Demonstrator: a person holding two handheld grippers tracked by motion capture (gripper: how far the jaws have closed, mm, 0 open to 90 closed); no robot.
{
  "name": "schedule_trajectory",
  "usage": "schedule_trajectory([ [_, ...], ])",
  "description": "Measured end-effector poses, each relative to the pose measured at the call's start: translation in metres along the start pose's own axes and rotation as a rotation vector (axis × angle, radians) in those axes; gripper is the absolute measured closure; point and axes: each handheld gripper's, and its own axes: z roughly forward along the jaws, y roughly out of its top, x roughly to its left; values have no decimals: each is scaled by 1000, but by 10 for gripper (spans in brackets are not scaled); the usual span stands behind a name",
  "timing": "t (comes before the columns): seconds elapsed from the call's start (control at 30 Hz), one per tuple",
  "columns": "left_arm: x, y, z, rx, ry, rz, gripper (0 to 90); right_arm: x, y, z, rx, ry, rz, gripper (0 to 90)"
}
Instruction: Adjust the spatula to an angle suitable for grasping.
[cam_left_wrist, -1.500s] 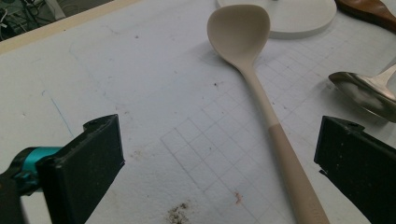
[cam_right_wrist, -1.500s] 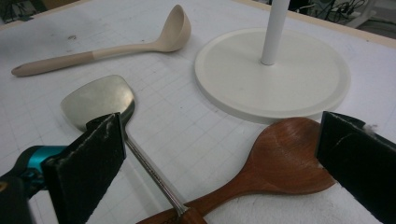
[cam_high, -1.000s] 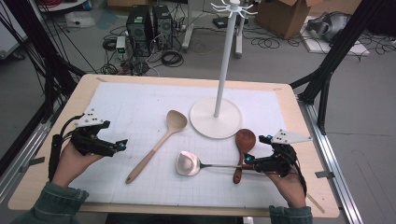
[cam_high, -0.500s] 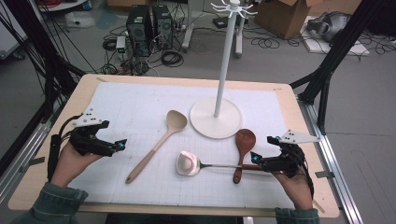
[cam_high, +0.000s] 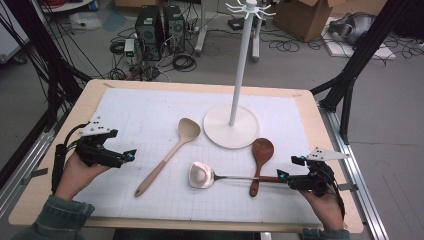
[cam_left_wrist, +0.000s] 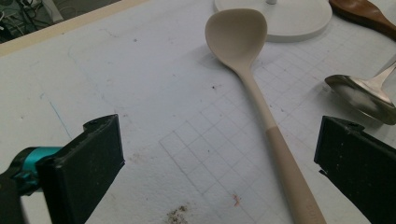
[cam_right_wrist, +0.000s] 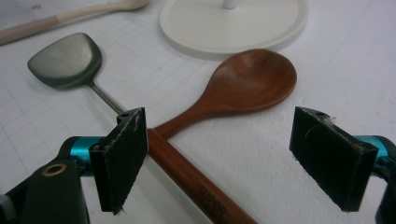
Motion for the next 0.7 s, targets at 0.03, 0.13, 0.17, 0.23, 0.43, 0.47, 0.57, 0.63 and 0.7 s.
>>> schedule_trajectory([
  [0.03,0,0,0,0,0,0,17,0,0,0,0,0,0,213],
  [0.13,0,-1,0,6,0,0,17,-4,-10,0,38,5,-6,245],
  [0.17,0,-1,-1,5,-1,0,17,-4,-10,0,38,5,-6,245],
  [0.23,0,-1,-1,2,1,-2,17,-7,-17,1,60,4,0,254],
  [0.43,0,-1,-2,3,2,-1,17,-11,-26,1,81,10,11,274],
  [0.47,-1,-1,-2,4,-1,-1,17,-12,-28,1,83,10,7,276],
  [0.57,-1,-1,-1,6,-1,0,17,-13,-32,1,96,20,9,301],
  [0.63,-1,-1,-1,6,-2,0,17,-13,-34,2,111,22,1,310],
  [0.7,-1,-1,-1,6,0,-1,17,-13,-38,2,136,23,-11,327],
])
